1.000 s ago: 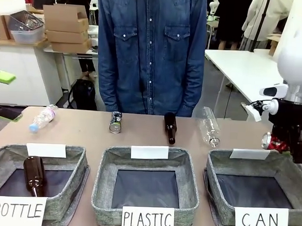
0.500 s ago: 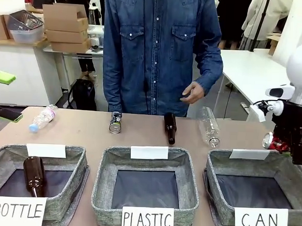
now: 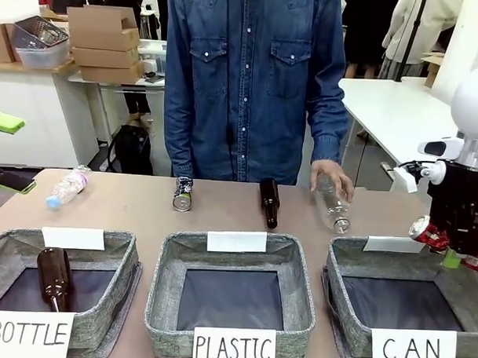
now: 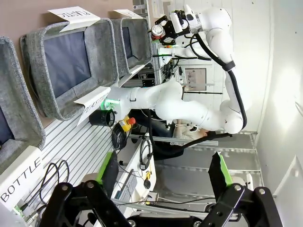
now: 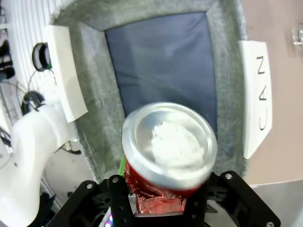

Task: Sort the can waste into the basket.
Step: Pick up the can waste from the table and place it in the right Fabric basket.

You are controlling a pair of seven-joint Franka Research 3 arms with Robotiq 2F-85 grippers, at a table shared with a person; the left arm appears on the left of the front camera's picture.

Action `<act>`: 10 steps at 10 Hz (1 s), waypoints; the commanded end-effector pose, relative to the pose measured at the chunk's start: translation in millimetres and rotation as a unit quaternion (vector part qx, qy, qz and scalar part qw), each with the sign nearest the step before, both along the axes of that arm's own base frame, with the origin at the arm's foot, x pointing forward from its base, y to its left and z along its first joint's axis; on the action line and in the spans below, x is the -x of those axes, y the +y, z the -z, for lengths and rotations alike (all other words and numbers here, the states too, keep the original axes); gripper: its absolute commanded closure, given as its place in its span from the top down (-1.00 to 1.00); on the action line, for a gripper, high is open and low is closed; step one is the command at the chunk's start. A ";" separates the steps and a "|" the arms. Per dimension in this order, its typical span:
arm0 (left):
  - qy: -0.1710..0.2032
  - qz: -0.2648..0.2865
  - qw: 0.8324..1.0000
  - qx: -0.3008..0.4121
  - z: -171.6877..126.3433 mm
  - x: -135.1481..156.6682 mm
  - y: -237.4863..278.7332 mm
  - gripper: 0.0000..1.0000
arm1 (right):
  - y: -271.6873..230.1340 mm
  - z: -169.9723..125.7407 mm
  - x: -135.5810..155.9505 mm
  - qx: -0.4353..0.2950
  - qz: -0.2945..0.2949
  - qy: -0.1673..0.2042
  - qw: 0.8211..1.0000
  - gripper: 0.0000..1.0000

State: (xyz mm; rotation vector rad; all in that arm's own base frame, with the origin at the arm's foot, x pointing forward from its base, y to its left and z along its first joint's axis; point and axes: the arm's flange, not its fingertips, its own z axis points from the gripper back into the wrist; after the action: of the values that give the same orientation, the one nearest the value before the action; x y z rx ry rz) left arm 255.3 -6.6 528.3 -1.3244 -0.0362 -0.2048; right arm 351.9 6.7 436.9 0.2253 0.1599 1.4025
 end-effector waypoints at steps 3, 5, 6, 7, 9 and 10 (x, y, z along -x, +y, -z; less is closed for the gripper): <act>0.005 0.005 1.000 -0.001 1.2 4.6 0.3 1.00 | -6.6 -4.8 -12.0 -0.033 -0.008 0.021 0.999 1.00; 0.005 0.005 1.000 -0.001 1.2 4.6 0.3 1.00 | -7.5 -4.3 -13.1 -0.045 -0.003 0.028 0.999 1.00; 0.005 0.005 1.000 -0.001 1.2 4.6 0.3 1.00 | -9.8 -7.0 -17.0 -0.078 0.014 0.029 0.996 1.00; 0.005 0.005 1.000 -0.001 1.2 4.6 0.3 1.00 | -13.7 -11.2 -21.1 -0.135 0.048 0.037 0.989 1.00; 0.005 0.005 1.000 -0.001 1.2 4.6 0.3 1.00 | -40.3 -44.4 -37.3 -0.432 0.311 0.202 0.822 1.00; 0.005 0.005 1.000 -0.001 1.2 4.6 0.3 1.00 | -58.7 -53.8 -47.8 -0.528 0.438 0.293 0.666 1.00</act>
State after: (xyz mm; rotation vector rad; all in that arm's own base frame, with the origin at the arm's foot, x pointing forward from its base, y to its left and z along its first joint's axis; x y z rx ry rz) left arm 255.2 -6.7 528.1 -1.3240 -0.0357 -0.2046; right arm 376.8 -35.1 474.0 0.8152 0.0121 1.1071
